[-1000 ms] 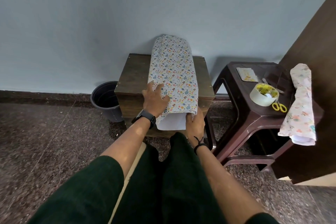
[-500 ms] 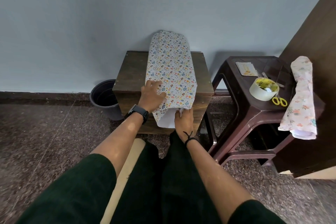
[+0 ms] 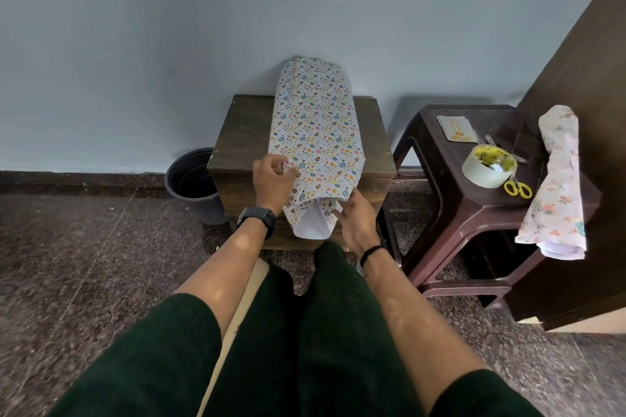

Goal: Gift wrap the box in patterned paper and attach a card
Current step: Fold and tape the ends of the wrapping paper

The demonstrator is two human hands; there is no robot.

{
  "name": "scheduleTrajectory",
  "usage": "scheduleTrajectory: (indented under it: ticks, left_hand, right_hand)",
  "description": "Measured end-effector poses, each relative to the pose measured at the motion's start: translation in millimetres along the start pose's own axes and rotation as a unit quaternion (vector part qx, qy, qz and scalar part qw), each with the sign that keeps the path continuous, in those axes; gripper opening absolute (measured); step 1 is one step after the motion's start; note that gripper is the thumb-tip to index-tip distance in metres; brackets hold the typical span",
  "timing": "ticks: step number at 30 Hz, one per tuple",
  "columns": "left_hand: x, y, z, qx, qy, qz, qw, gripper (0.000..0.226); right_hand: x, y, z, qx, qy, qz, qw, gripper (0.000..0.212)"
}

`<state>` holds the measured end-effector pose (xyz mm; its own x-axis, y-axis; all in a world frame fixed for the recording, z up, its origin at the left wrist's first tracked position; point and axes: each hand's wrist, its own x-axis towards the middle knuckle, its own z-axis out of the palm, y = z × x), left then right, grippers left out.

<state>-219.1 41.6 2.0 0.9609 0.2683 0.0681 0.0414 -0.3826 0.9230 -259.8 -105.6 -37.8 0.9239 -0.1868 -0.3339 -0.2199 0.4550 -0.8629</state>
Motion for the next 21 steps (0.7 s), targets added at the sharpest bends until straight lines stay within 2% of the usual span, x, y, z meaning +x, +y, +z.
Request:
scheduleTrajectory:
  ticks: [3, 7, 9, 15, 21]
  left_hand:
    - [-1, 3, 1, -0.044, 0.047, -0.03, 0.997, 0.022]
    - [-8, 2, 6, -0.106, 0.09, -0.112, 0.984, 0.029]
    - [-9, -3, 10, -0.117, 0.096, -0.137, 0.979, 0.032]
    - [-5, -6, 15, -0.189, 0.065, -0.191, 0.961, 0.031]
    - [2, -17, 12, -0.225, 0.012, -0.217, 0.95, 0.028]
  right_hand:
    - [4, -7, -8, 0.055, -0.053, 0.041, 0.996, 0.034]
    - [18, -13, -12, 0.035, -0.1, 0.071, 0.992, 0.072]
    - [23, -15, -13, 0.014, -0.123, 0.073, 0.99, 0.076]
    - [26, -23, -11, -0.047, -0.159, 0.077, 0.983, 0.057]
    - [32, -21, -10, -0.057, -0.143, 0.08, 0.985, 0.04]
